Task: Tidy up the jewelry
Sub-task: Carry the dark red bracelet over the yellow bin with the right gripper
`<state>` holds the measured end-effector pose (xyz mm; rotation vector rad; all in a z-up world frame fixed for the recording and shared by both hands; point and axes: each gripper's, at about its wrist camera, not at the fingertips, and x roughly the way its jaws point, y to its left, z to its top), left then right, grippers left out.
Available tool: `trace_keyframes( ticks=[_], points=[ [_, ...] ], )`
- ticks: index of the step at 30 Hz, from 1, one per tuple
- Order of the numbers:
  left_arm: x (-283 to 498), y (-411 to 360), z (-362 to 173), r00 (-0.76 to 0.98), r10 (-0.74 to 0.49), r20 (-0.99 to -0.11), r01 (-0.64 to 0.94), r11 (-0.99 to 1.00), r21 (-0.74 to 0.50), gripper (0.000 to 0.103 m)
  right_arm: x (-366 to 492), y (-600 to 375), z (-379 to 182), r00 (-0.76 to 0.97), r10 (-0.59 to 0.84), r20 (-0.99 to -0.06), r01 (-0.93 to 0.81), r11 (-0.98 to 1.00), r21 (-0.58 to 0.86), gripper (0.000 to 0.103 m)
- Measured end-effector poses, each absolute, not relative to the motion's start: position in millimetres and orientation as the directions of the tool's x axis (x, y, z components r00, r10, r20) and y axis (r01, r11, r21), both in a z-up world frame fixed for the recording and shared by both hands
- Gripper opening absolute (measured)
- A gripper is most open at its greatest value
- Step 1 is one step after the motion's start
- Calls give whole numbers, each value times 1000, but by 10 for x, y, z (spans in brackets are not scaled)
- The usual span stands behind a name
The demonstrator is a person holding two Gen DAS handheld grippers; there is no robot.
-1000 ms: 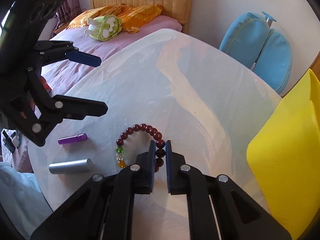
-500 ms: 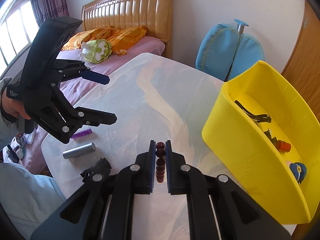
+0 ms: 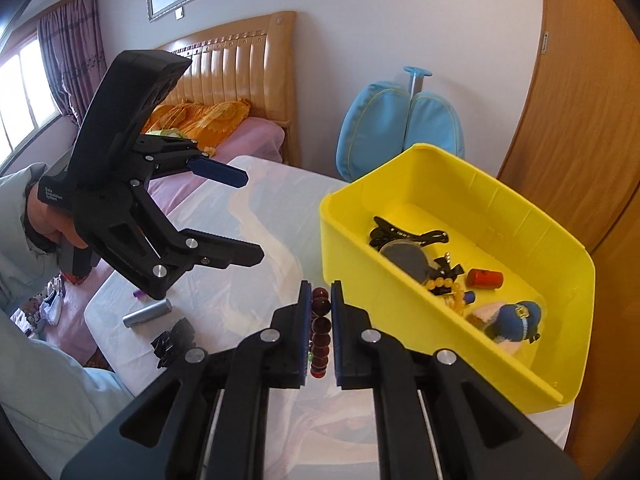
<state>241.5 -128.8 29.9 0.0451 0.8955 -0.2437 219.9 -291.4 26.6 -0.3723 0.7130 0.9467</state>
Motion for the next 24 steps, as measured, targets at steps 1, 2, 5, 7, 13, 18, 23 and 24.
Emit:
trace_keyframes(
  ticks=[1, 2, 5, 7, 13, 18, 23, 24],
  points=[
    [2479, -1303, 345, 601, -191, -776, 231, 971, -59, 96, 2260, -2934, 327, 394, 609, -688, -834, 552, 11, 11],
    [2541, -1312, 385, 601, -188, -777, 231, 971, -56, 96, 2316, -2944, 385, 406, 612, -679, -830, 558, 8, 11],
    [2753, -1308, 463, 600, -171, -781, 210, 976, -52, 96, 2527, -2936, 548, 436, 621, -651, -817, 576, 3, 11],
    [2907, -1267, 487, 596, -160, -787, 185, 981, -59, 96, 2703, -2918, 618, 455, 618, -641, -804, 594, 3, 11],
    [3264, -1147, 427, 574, -126, -809, 151, 987, -47, 96, 3346, -2688, 496, 472, 550, -690, -760, 650, -2, 11],
    [3380, -1103, 269, 538, -126, -834, 147, 988, -54, 96, 3706, -2458, 70, 424, 459, -781, -757, 653, -26, 11],
    [3443, -1061, 165, 514, -136, -847, 131, 988, -79, 96, 3805, -2392, -215, 384, 416, -824, -751, 660, -17, 11],
    [3446, -1050, 155, 513, -136, -848, 127, 989, -82, 96, 3809, -2393, -238, 383, 412, -826, -750, 662, -17, 11]
  ],
)
